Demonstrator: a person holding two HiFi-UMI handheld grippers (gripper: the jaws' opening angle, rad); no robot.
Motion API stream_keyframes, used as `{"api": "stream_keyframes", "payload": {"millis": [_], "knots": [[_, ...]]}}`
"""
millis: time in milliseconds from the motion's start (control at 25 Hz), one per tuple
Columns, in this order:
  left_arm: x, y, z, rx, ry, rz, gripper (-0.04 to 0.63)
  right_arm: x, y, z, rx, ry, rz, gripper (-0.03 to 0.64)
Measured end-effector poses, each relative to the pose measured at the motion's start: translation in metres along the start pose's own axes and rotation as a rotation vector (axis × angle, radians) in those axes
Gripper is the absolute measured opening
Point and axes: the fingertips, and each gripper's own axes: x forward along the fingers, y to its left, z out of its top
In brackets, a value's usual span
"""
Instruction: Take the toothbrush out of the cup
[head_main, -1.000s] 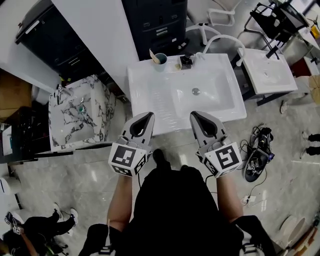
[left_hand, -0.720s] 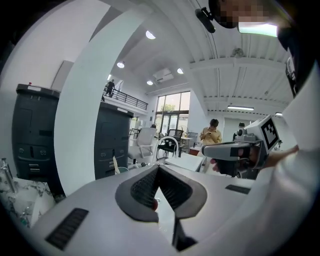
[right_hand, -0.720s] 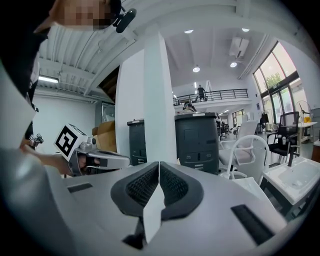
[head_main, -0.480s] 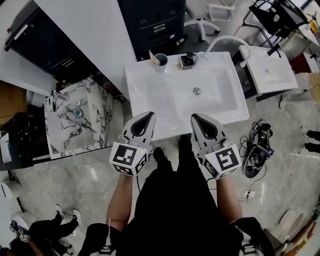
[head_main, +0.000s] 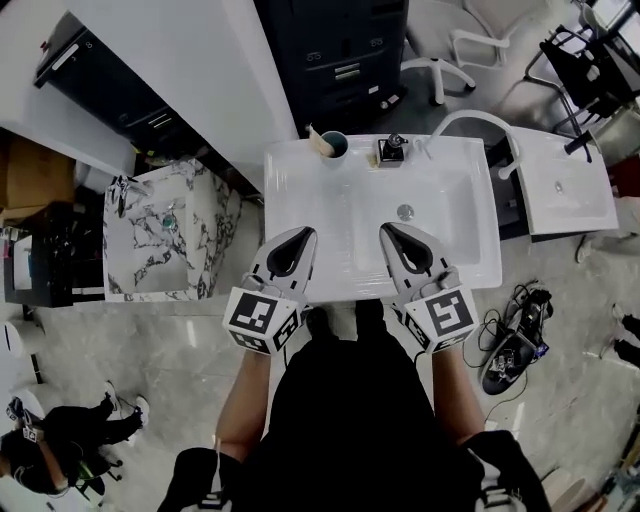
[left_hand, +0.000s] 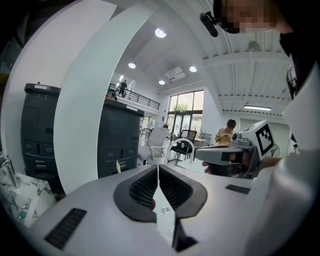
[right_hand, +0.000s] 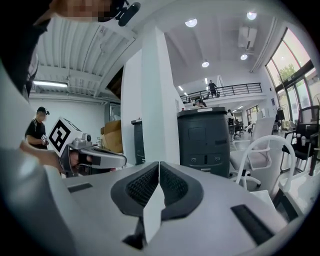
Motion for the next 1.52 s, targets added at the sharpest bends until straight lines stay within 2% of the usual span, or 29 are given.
{"api": "stream_keyframes", "payload": {"millis": [320, 440, 680, 800, 1000, 1280, 1520], "knots": [[0.047, -0.011, 0.015, -0.037, -0.002, 0.074, 0.018, 0.028, -0.048, -0.001, 0.007, 0.009, 0.110, 0.032], [0.058, -0.010, 0.010, -0.048, 0.011, 0.109, 0.052, 0.040, -0.056, -0.009, 0.004, 0.034, 0.156, 0.032], [0.072, 0.010, -0.009, -0.143, 0.001, 0.183, 0.057, 0.057, -0.060, -0.015, -0.025, 0.059, 0.243, 0.032], [0.080, 0.025, -0.019, -0.186, -0.007, 0.216, 0.063, 0.062, -0.064, -0.015, -0.033, 0.068, 0.255, 0.032], [0.097, 0.049, -0.029, -0.204, -0.002, 0.255, 0.070, 0.070, -0.064, -0.022, -0.037, 0.103, 0.279, 0.032], [0.133, 0.077, -0.061, -0.231, 0.071, 0.283, 0.084, 0.077, -0.072, -0.029, -0.041, 0.148, 0.294, 0.032], [0.159, 0.103, -0.072, -0.261, 0.093, 0.328, 0.089, 0.083, -0.084, -0.036, -0.026, 0.171, 0.294, 0.032]]}}
